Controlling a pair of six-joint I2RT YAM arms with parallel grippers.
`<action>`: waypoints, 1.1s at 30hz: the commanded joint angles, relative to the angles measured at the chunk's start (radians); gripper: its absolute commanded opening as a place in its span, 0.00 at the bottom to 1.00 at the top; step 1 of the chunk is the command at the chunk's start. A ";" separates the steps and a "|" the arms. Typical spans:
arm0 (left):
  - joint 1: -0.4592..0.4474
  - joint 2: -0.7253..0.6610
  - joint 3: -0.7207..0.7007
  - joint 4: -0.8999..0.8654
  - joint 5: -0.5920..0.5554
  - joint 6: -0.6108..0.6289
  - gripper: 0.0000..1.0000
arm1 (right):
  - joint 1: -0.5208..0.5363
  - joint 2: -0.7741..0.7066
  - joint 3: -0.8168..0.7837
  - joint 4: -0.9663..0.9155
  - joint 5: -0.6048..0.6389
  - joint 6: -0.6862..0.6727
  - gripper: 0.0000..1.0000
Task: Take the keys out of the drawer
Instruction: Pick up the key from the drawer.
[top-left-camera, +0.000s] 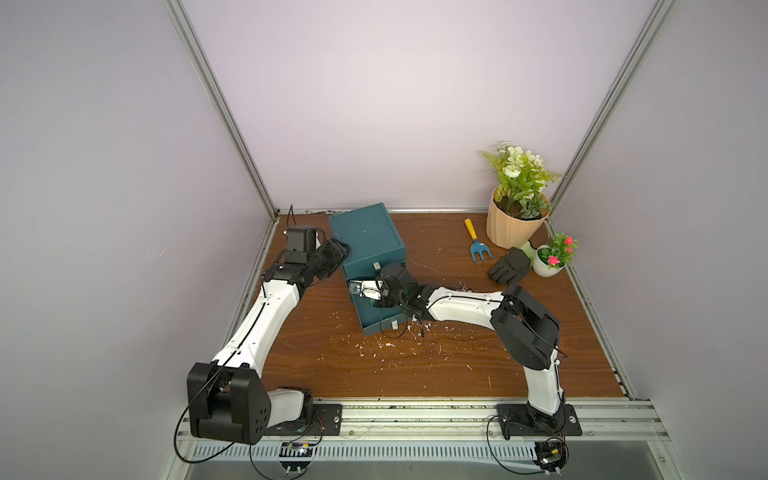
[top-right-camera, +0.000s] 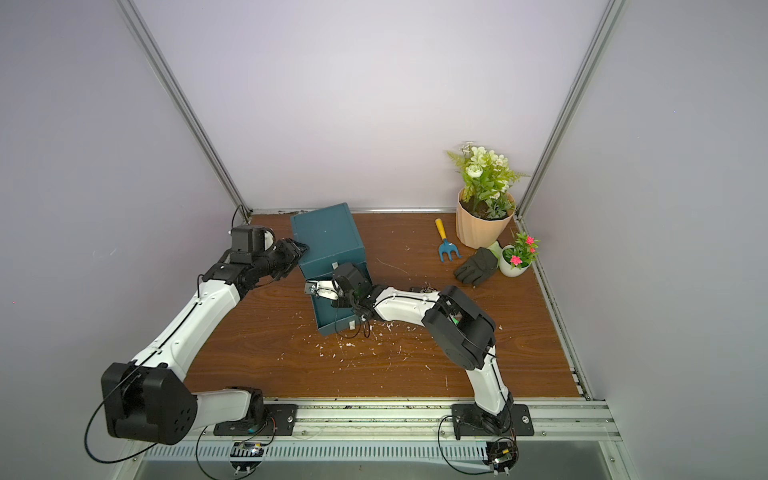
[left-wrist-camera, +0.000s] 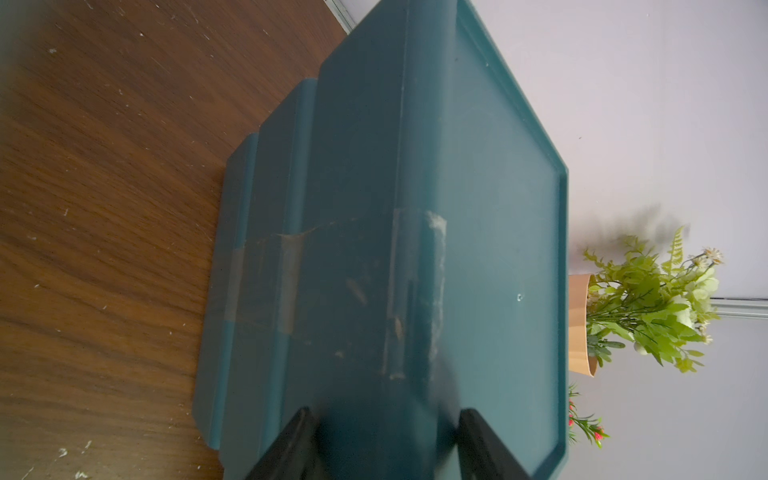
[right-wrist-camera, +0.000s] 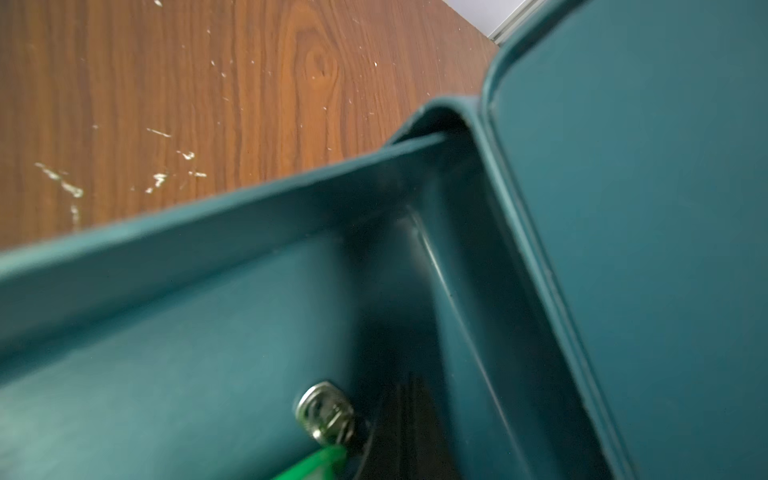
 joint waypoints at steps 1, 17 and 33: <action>0.007 -0.011 -0.011 0.013 0.021 -0.002 0.57 | -0.005 -0.056 0.067 -0.051 -0.020 0.051 0.06; 0.007 -0.024 0.014 0.004 0.008 0.013 0.57 | 0.001 -0.175 0.158 -0.336 -0.082 0.499 0.34; 0.007 -0.093 -0.024 -0.021 -0.011 0.044 0.57 | 0.052 -0.123 0.247 -0.478 -0.023 0.929 0.38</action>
